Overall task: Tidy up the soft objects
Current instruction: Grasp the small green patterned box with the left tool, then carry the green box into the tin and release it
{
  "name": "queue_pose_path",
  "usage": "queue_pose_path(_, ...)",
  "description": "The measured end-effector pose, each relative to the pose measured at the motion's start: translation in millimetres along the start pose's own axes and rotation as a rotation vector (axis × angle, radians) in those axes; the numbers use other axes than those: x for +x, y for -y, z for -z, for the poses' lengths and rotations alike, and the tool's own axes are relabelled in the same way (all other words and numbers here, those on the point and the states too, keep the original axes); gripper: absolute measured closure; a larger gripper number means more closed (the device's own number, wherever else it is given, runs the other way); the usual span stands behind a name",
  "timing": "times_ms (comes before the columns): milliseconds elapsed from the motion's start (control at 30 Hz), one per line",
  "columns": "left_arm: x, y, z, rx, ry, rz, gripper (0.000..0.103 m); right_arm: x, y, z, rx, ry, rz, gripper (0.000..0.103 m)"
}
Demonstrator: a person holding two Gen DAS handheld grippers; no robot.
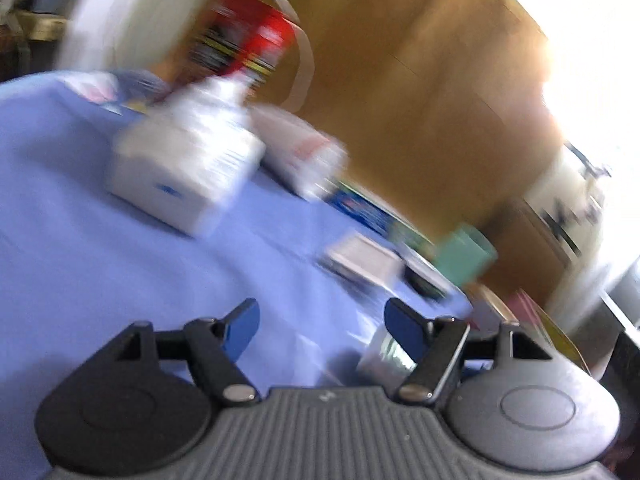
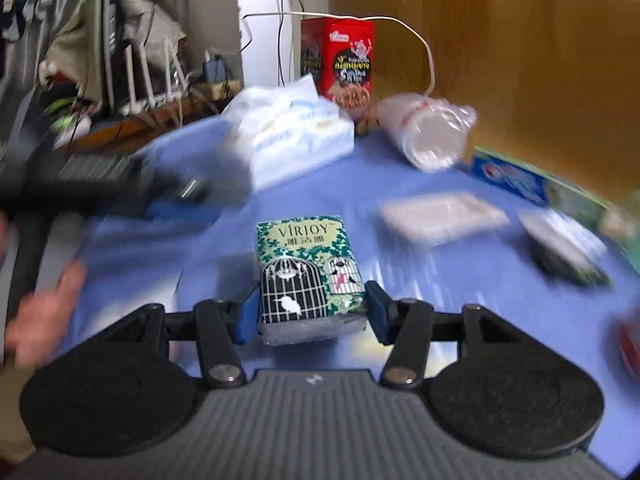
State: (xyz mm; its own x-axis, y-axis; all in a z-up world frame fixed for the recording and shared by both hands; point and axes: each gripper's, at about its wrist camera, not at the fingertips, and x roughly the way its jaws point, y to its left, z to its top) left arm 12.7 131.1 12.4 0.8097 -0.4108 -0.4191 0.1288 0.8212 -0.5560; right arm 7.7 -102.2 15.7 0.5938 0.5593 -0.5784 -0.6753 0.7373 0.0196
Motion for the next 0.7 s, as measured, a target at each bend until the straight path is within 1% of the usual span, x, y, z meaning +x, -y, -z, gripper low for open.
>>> queue_pose_path(67,10,28,10,0.074,-0.05,0.037,0.033,-20,-9,24,-0.014,0.002,0.044,0.043)
queue_pose_path(133,19,51,21,0.149,-0.083,0.046,0.033,-30,-15,41,-0.019,0.009,0.104,0.029)
queue_pose_path(200,30,71,34,0.229,-0.123,0.032,0.042,-34,-16,52,0.013,0.001,0.109,0.029)
queue_pose_path(267,40,81,44,0.25,-0.178,0.036,0.055,-35,-17,55,0.024,0.011,0.119,0.03)
queue_pose_path(300,43,84,48,0.245,-0.203,0.045,0.056,-33,-18,54,0.028,0.013,0.124,0.031)
queue_pose_path(333,42,86,51,0.24,-0.202,0.046,0.056,-32,-17,52,0.033,0.019,0.121,0.039)
queue_pose_path(400,40,93,53,0.246,-0.204,0.019,0.056,-31,-15,52,0.038,0.031,0.133,0.045)
queue_pose_path(433,39,97,50,0.228,-0.209,0.025,0.057,-33,-13,52,0.043,0.038,0.123,0.046)
queue_pose_path(467,39,100,46,0.209,-0.21,0.047,0.058,-38,-12,53,0.047,0.06,0.124,0.046)
queue_pose_path(500,39,107,41,0.205,-0.208,0.071,0.058,-54,-12,61,0.045,0.088,0.134,0.046)
queue_pose_path(533,40,118,37,0.219,-0.205,0.096,0.058,-65,-12,64,0.046,0.119,0.159,0.046)
queue_pose_path(600,47,152,32,0.282,-0.193,0.142,0.058,-91,-2,69,0.048,0.182,0.216,0.046)
queue_pose_path(700,67,214,31,0.386,-0.179,0.213,0.057,-132,20,75,0.056,0.256,0.344,0.046)
